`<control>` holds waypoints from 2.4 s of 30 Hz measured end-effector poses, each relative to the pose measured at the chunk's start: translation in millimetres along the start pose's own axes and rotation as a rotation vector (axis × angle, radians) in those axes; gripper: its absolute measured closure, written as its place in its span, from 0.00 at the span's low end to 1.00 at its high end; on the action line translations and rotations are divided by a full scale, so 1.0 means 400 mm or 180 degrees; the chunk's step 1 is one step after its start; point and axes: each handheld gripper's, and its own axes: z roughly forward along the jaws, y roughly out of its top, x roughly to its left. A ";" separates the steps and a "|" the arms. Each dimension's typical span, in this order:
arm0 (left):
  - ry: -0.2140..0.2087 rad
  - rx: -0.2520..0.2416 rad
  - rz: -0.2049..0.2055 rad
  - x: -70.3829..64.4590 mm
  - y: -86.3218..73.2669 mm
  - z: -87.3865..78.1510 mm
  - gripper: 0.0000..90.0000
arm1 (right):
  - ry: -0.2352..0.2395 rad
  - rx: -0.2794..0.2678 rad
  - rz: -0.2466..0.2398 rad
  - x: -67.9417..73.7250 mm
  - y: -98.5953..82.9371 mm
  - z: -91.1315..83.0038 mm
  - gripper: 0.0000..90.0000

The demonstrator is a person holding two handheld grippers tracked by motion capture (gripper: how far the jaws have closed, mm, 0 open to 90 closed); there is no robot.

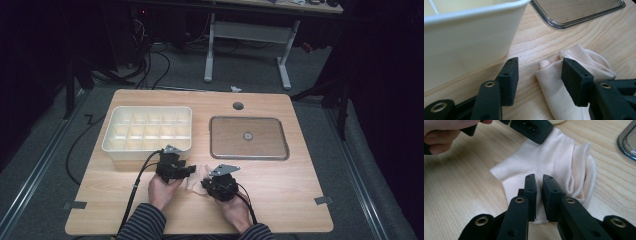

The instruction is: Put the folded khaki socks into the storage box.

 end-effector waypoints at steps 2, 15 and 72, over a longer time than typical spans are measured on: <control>0.0017 0.0023 0.0035 -0.003 -0.003 0.003 0.55 | 0.0002 0.0005 -0.0025 0.002 -0.003 -0.001 0.91; 0.0048 0.0075 0.0033 0.001 -0.013 0.017 0.62 | 0.0062 -0.0037 0.0001 -0.004 -0.008 0.001 0.92; -0.0353 -0.0008 0.0019 0.002 -0.057 -0.017 0.95 | -0.0058 -0.0043 0.0283 -0.033 0.044 0.015 1.00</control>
